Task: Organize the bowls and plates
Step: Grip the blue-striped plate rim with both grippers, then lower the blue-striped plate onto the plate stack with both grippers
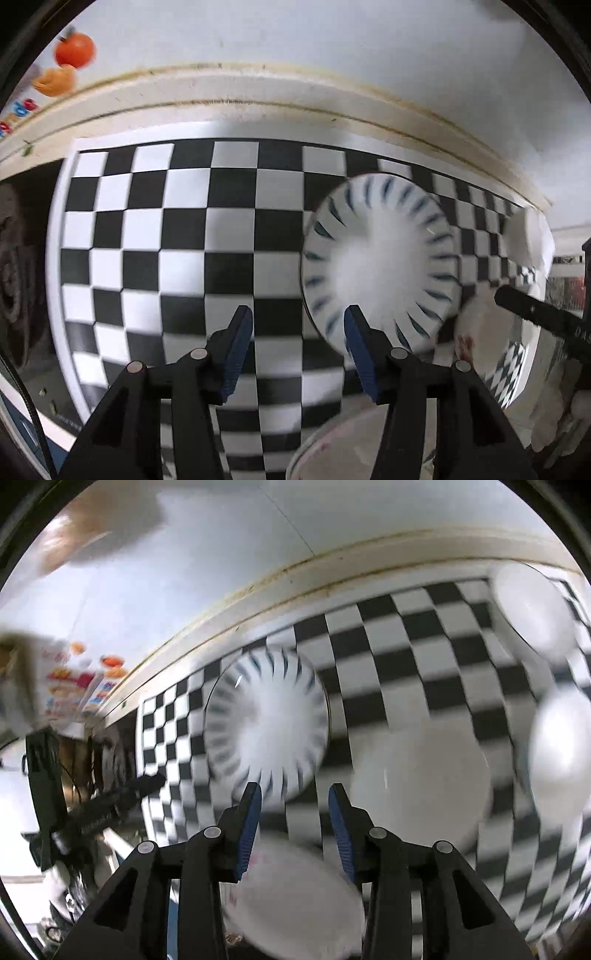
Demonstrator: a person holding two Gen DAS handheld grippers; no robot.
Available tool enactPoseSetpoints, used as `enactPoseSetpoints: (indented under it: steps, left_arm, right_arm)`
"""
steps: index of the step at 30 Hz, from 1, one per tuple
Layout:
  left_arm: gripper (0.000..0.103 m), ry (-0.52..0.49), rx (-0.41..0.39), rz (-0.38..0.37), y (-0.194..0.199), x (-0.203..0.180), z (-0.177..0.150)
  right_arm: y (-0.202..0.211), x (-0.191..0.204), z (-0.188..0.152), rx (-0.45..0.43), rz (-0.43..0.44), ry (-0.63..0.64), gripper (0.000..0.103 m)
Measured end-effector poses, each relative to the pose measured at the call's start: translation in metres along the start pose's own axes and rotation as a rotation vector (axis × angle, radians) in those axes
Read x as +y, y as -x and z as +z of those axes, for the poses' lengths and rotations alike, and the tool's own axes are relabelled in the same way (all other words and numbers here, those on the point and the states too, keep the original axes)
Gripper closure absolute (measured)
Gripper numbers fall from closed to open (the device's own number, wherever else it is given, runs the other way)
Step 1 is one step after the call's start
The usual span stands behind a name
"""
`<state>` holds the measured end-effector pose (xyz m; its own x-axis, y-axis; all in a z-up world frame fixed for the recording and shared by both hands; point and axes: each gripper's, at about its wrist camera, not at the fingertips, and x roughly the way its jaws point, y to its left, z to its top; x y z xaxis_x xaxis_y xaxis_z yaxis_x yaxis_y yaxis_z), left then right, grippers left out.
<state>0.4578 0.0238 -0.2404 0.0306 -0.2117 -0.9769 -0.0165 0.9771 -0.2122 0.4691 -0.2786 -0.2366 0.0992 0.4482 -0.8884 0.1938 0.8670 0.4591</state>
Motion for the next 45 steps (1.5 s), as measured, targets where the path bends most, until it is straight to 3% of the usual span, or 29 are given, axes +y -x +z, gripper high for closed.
enactPoseSetpoints:
  steps: [3,8,10,11,12,13,15,19,31,45]
  left_arm:
    - [0.054,0.024,0.051,-0.017,-0.025,0.007,0.018]
    - [0.054,0.006,0.099,-0.025,-0.051,0.004,0.031]
    - [0.059,-0.015,0.107,-0.018,-0.058,0.0,0.035]
    - [0.065,-0.025,0.107,-0.023,-0.061,-0.003,0.036]
    - [0.08,-0.033,0.113,-0.028,-0.064,-0.005,0.037]
    - [0.086,-0.038,0.119,-0.049,-0.066,-0.008,0.036]
    - [0.086,-0.063,0.099,-0.01,-0.065,-0.016,0.034]
    - [0.086,-0.103,0.076,0.04,-0.059,-0.029,0.028]
    - [0.086,-0.158,-0.044,0.074,0.02,-0.047,-0.026]
    - [0.086,-0.203,-0.106,0.055,0.092,-0.053,-0.091]
  right_arm:
    - [-0.031,-0.006,0.033,0.038,-0.022,-0.021,0.062]
    - [-0.074,-0.018,0.06,0.104,-0.064,-0.045,0.062]
    - [-0.087,-0.023,0.062,0.128,-0.067,-0.053,0.062]
    - [-0.092,-0.026,0.063,0.141,-0.063,-0.057,0.062]
    - [-0.095,-0.028,0.063,0.147,-0.061,-0.059,0.065]
    - [-0.098,-0.029,0.062,0.15,-0.058,-0.06,0.068]
    - [-0.097,-0.028,0.062,0.13,-0.048,-0.052,0.089]
    - [-0.096,-0.019,0.056,0.115,-0.101,-0.009,0.089]
    - [-0.038,0.0,0.018,0.045,-0.031,0.027,0.09]
    - [0.041,0.018,-0.068,-0.011,0.036,0.086,0.09]
